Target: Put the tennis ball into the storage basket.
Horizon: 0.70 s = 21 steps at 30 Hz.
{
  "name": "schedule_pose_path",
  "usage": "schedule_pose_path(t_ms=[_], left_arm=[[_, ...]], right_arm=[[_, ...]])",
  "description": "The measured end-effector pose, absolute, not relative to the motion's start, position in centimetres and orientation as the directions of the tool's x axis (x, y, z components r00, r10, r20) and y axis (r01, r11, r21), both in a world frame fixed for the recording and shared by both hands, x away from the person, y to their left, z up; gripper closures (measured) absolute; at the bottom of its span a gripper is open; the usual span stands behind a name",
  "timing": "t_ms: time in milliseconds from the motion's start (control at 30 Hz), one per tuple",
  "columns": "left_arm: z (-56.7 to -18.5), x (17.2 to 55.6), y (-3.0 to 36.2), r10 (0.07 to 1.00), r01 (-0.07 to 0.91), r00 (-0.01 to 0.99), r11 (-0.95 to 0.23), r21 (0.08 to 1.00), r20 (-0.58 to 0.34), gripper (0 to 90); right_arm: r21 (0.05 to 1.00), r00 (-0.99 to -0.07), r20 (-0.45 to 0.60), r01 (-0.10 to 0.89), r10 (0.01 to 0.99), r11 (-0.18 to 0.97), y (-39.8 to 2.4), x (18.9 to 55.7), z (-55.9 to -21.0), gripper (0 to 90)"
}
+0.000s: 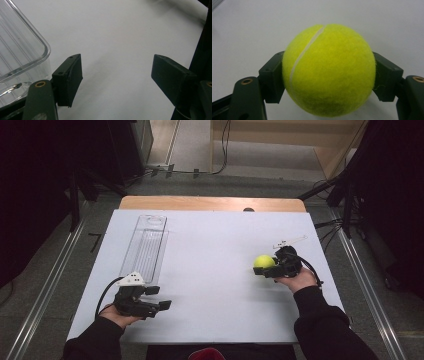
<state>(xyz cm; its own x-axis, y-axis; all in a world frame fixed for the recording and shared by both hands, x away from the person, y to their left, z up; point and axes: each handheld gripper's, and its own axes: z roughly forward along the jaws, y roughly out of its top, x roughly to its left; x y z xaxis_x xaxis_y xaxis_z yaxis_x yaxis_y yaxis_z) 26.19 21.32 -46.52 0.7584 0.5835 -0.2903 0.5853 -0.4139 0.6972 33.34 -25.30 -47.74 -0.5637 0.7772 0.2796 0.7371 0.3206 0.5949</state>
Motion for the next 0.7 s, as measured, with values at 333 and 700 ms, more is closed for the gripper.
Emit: schedule_pose_path(t_ms=[333,700], left_arm=[[-46.5,26.2,21.3,0.583,0.585,0.759,-0.416,0.696,-0.289,25.3],[-46.5,26.2,21.3,0.583,0.586,0.758,-0.414,0.696,-0.291,25.3]], right_arm=[[0.6,-0.593,0.271,0.72,0.758,0.348,-23.9,33.2,-47.5,23.3],[0.595,-0.625,0.276,0.708,0.731,0.38,-22.2,32.9,-47.3,23.4]])
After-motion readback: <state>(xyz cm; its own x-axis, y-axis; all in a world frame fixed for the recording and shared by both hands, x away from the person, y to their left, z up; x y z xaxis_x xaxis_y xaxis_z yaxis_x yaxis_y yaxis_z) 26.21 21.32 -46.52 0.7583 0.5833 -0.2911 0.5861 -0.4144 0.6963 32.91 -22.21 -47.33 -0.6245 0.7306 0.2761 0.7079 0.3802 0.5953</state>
